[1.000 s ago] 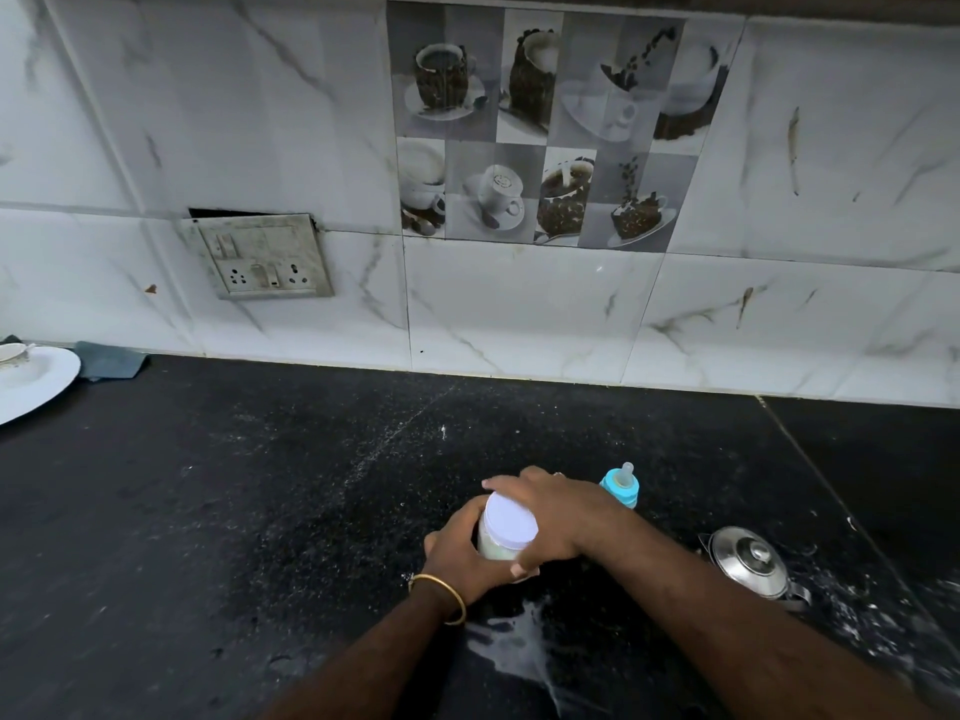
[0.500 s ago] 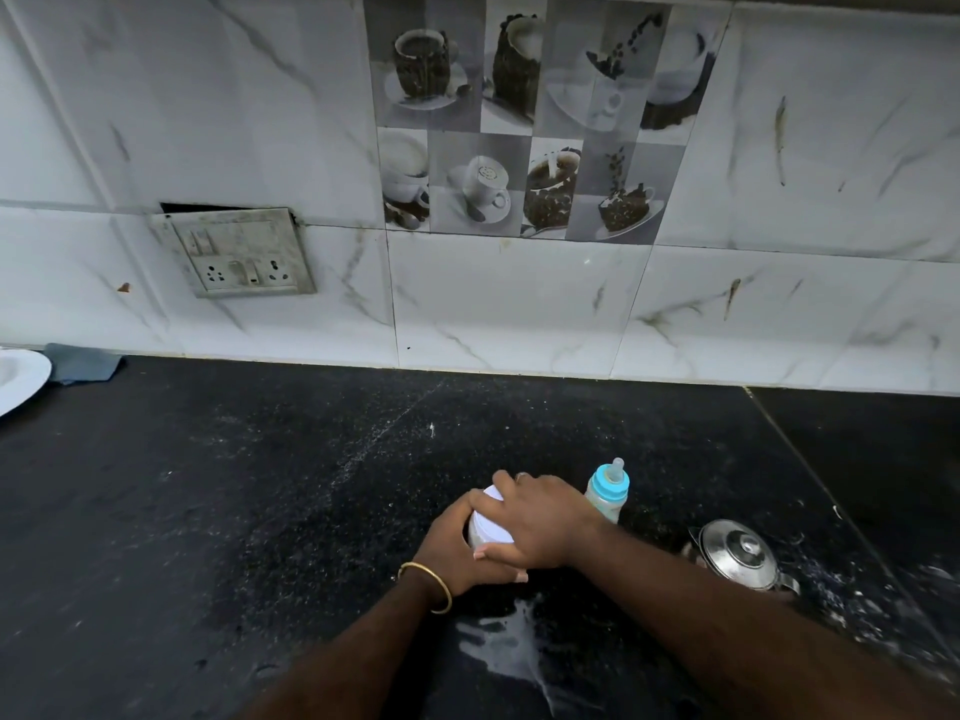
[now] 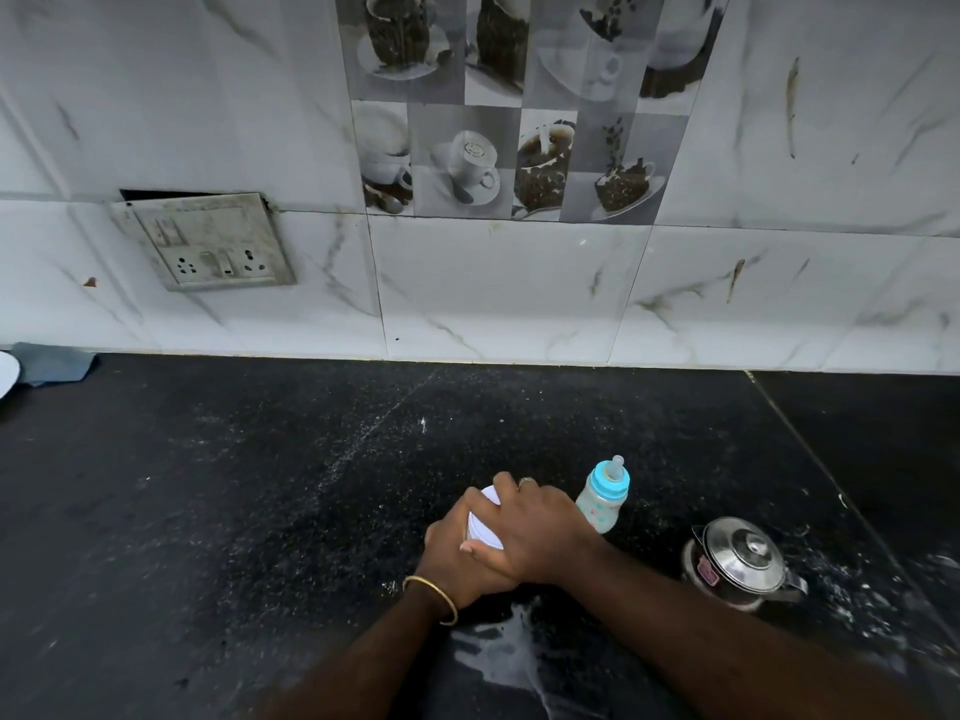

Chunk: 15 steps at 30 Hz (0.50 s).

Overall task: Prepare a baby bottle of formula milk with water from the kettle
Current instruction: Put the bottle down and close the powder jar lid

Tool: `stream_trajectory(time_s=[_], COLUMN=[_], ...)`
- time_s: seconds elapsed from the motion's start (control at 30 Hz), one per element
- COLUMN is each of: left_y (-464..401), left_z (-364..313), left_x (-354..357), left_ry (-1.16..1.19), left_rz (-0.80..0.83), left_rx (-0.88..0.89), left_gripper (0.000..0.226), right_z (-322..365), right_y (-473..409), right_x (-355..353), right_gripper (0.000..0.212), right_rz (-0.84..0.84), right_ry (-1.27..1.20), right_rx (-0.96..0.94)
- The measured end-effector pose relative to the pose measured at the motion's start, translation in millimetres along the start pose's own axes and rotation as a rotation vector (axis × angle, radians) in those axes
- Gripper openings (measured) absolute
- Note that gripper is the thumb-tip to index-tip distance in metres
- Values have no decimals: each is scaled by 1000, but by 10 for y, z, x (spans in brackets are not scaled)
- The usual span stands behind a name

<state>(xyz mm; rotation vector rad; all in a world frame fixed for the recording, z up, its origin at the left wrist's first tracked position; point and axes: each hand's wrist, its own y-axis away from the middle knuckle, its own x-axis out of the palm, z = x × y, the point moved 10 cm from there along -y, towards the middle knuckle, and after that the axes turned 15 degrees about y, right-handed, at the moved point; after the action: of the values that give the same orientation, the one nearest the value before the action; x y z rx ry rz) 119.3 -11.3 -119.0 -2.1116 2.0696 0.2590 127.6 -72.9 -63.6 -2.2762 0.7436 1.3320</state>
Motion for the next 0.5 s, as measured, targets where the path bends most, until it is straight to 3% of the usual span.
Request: stream_trajectory(time_s=[0.1,0.27,0.37,0.43,0.5], left_y=[4,11,47,101,127], left_z=[-16,38,93,86,-16], left_x=[23,22,-20,-51,-69], left_ry=[-56,-2,55,63,80], left_rz=[-18,-1,-17,-59,-108], left_rx=[31,-40,-45,-44,-10], left_gripper=[69,78,99,112,112], right_z=[-35,-144,-206,-389,-794], right_y=[-1,117,421,753,1140], right_x=[-22,23,-119,-193,-164], right_gripper=[59,75,92,94,91], right_rz=[-44,152,103,38,-18], right_ry=[-10,-274,-487,-596,-580], right_rx=[105,186,200,236,341])
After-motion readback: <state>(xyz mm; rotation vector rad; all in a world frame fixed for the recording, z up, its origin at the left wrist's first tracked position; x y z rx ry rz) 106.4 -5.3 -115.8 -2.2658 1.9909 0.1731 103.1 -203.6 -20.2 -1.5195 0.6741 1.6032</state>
